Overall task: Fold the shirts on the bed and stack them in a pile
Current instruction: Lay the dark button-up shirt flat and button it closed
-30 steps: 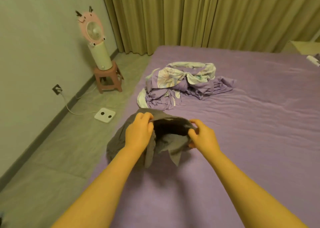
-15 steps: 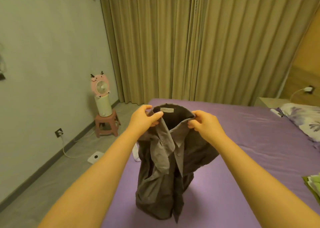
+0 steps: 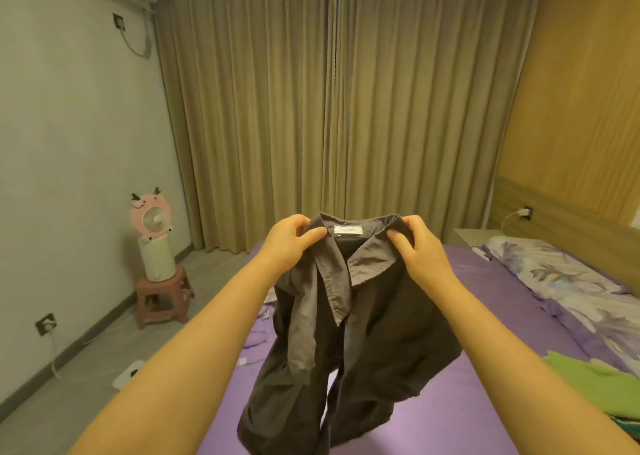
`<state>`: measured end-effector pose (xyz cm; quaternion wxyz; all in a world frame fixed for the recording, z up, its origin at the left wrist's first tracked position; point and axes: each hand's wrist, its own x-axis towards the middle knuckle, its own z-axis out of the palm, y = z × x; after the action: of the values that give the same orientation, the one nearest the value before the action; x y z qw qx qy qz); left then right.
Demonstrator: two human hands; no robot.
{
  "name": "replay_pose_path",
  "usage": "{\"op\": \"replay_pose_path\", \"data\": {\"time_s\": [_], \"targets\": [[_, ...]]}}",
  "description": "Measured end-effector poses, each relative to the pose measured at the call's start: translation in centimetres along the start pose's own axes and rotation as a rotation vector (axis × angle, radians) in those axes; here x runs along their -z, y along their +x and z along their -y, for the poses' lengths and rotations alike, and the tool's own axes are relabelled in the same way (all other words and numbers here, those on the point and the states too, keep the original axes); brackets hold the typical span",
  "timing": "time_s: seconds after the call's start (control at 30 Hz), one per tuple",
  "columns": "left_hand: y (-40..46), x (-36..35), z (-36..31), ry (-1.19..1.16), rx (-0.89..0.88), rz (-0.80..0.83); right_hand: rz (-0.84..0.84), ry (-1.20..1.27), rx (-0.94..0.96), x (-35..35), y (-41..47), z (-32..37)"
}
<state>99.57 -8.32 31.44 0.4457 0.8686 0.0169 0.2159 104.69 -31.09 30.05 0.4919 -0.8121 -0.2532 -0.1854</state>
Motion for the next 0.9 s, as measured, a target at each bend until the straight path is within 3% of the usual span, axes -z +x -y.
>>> {"op": "replay_pose_path", "data": {"time_s": [0.1, 0.23, 0.43, 0.53, 0.67, 0.73, 0.9], "targets": [[-0.7, -0.1, -1.2, -0.025, -0.023, 0.048, -0.023, -0.010, 0.024, 1.3, -0.8, 1.1], [-1.8, 0.3, -1.4, -0.093, -0.029, 0.155, 0.081, 0.070, -0.019, 2.3, -2.1, 2.6], [-3.2, 1.4, -0.7, -0.124, -0.053, 0.170, 0.045, 0.021, -0.075, 3.0, -4.0, 3.8], [-3.9, 1.5, -1.4, -0.207, -0.067, 0.259, 0.134, 0.120, -0.166, 2.6, -5.2, 5.3], [-5.1, 0.8, -2.4, -0.300, -0.066, 0.396, 0.214, 0.061, -0.183, 1.7, -6.1, 6.7], [-5.4, 0.3, -2.3, -0.308, -0.093, 0.402, 0.155, -0.028, -0.176, 1.5, -6.5, 6.7], [-5.5, -0.7, -1.0, -0.085, -0.228, 0.194, -0.143, -0.308, -0.186, 3.5, -8.2, 5.8]]}}
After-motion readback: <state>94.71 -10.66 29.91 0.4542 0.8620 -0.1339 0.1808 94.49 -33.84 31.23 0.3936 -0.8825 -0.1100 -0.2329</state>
